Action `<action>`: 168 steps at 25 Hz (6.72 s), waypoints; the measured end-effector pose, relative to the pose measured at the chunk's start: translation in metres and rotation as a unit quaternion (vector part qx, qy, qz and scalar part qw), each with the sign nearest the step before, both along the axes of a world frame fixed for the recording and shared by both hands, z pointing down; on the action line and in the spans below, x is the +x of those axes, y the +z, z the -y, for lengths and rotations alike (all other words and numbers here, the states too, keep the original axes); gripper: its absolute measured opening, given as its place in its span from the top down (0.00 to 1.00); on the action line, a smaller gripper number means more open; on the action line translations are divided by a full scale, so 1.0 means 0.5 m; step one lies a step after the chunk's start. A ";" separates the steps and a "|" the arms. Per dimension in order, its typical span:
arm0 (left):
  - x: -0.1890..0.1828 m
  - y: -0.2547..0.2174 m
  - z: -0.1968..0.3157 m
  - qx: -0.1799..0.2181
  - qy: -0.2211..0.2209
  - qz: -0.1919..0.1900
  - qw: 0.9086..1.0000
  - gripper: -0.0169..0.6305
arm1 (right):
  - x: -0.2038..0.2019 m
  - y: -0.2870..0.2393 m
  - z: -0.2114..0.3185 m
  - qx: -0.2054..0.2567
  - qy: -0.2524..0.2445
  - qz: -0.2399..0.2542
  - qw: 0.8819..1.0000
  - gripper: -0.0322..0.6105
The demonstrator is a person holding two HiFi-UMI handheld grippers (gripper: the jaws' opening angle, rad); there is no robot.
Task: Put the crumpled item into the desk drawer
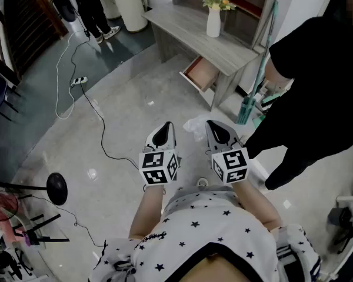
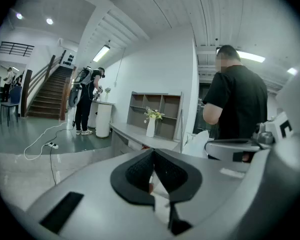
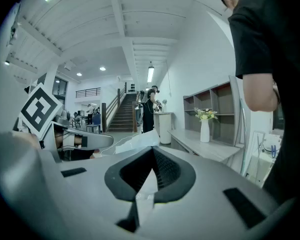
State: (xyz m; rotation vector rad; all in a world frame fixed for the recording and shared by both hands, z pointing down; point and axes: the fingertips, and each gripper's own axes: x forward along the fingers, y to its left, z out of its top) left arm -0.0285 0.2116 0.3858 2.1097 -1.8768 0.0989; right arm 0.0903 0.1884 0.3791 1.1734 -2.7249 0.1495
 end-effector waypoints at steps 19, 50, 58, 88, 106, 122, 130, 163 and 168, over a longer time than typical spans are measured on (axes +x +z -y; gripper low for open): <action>0.046 0.018 0.019 -0.010 -0.001 -0.010 1.000 0.95 | 0.039 0.016 0.032 -0.006 -0.005 0.000 1.000 0.96; -0.077 0.036 0.416 -0.025 0.035 -0.018 0.999 0.95 | -0.072 0.040 0.432 -0.020 0.030 -0.018 0.999 0.96; -0.136 0.038 0.565 -0.034 0.059 -0.018 0.998 0.95 | -0.129 0.040 0.579 -0.026 0.053 -0.018 0.998 0.96; -0.198 0.204 0.864 -0.113 0.134 -0.033 0.984 0.95 | -0.167 0.317 0.908 -0.116 0.137 -0.088 0.980 0.96; -0.195 0.327 0.933 -0.151 0.108 -0.033 0.982 0.95 | -0.162 0.598 0.984 -0.195 0.124 -0.165 0.959 0.96; -0.202 0.384 0.947 -0.168 0.094 -0.036 0.981 0.95 | -0.160 0.744 1.026 -0.237 0.116 -0.218 0.940 0.96; -0.205 0.391 0.929 -0.171 0.090 -0.039 0.980 0.95 | -0.180 0.756 1.010 -0.252 0.106 -0.208 0.939 0.82; -0.172 0.242 0.819 -0.121 0.108 -0.056 0.985 0.95 | -0.192 0.349 0.859 -0.152 0.132 -0.084 0.976 0.96; -0.163 0.217 0.803 -0.112 0.122 -0.053 0.985 0.95 | -0.186 0.280 0.836 -0.134 0.133 -0.058 0.980 0.96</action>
